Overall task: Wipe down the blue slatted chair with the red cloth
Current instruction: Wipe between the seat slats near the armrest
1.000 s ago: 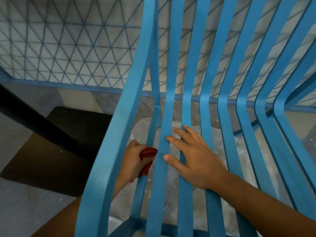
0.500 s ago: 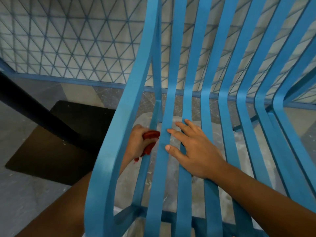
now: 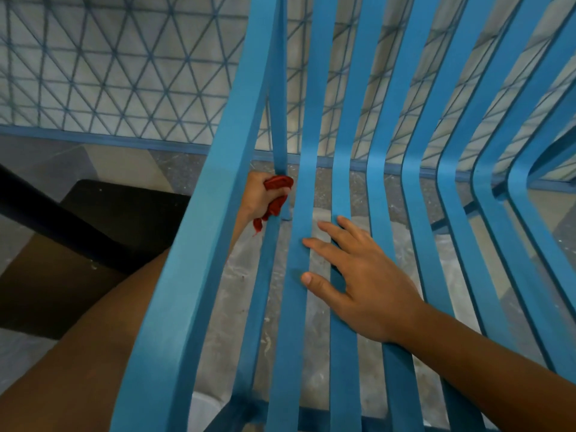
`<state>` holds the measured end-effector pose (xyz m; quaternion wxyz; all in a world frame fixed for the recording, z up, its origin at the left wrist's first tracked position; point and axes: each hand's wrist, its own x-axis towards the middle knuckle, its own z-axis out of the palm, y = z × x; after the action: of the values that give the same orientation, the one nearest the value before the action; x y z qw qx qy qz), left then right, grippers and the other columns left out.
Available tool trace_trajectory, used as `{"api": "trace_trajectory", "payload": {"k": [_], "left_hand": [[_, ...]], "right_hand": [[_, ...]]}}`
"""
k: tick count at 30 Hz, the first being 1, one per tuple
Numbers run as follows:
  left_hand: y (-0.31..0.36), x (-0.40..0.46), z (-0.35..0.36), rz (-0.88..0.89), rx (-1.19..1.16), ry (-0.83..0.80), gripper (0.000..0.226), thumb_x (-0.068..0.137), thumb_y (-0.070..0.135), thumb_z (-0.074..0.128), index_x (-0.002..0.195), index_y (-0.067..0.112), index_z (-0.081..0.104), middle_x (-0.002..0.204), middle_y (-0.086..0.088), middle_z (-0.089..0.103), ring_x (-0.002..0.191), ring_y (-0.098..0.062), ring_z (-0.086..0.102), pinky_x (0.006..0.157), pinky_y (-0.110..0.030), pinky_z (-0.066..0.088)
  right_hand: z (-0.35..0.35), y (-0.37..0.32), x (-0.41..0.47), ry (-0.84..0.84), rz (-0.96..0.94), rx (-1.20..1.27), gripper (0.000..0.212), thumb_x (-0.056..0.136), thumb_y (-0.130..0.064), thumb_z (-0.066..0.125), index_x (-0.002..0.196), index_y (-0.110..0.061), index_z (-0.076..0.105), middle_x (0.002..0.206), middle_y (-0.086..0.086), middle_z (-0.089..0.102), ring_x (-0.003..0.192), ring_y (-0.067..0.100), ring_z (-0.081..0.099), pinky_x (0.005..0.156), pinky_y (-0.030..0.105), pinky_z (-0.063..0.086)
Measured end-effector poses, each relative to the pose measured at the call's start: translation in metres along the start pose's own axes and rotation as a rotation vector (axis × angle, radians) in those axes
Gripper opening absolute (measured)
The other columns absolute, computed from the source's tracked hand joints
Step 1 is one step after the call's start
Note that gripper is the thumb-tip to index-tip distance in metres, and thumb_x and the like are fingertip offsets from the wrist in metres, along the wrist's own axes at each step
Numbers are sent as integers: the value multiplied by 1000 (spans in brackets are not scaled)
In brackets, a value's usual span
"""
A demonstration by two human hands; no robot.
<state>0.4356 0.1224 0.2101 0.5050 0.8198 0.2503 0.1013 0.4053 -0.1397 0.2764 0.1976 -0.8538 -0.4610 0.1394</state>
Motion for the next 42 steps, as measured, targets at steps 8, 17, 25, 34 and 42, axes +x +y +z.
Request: {"api": "trace_trajectory", "payload": {"k": [8,17,25,34,42], "left_hand": [[-5,-49,-4,-43,-50,-34,17,93,9,70,101,-6,69,80,-25,65,42,1,55,43,-13,43],[-21,-177,-15,-100,-182,-61,34,84,10,78,72,42,76,70,-29,67,62,-34,61,56,-44,56],[-33,-251,-28,-41,-15,-178,11,81,22,82,83,11,78,61,-6,69,49,-18,65,49,-31,51],[-5,-267,-74,-176,235,-731,19,76,50,81,90,39,76,90,16,77,89,-6,73,84,-26,57],[33,-317,-114,-400,81,-575,12,86,28,74,97,24,71,90,-1,76,82,-19,74,91,-45,57]], "right_hand": [[0,-1,-1,5,-4,-6,69,93,-75,30,152,-41,38,166,-9,23,156,13,1,127,43,14],[-2,-6,-5,-7,-8,-43,64,98,-65,41,154,-34,39,165,1,27,156,26,8,127,47,12],[-2,-9,-18,-31,4,-79,59,102,-60,39,154,-31,39,165,5,29,156,32,10,125,53,15],[-18,-24,-97,-57,36,91,43,102,-46,53,140,-27,59,167,5,23,157,31,4,126,46,12],[-75,-27,-167,24,131,164,39,101,-40,57,139,-29,59,165,-4,27,155,16,15,124,35,17]]}}
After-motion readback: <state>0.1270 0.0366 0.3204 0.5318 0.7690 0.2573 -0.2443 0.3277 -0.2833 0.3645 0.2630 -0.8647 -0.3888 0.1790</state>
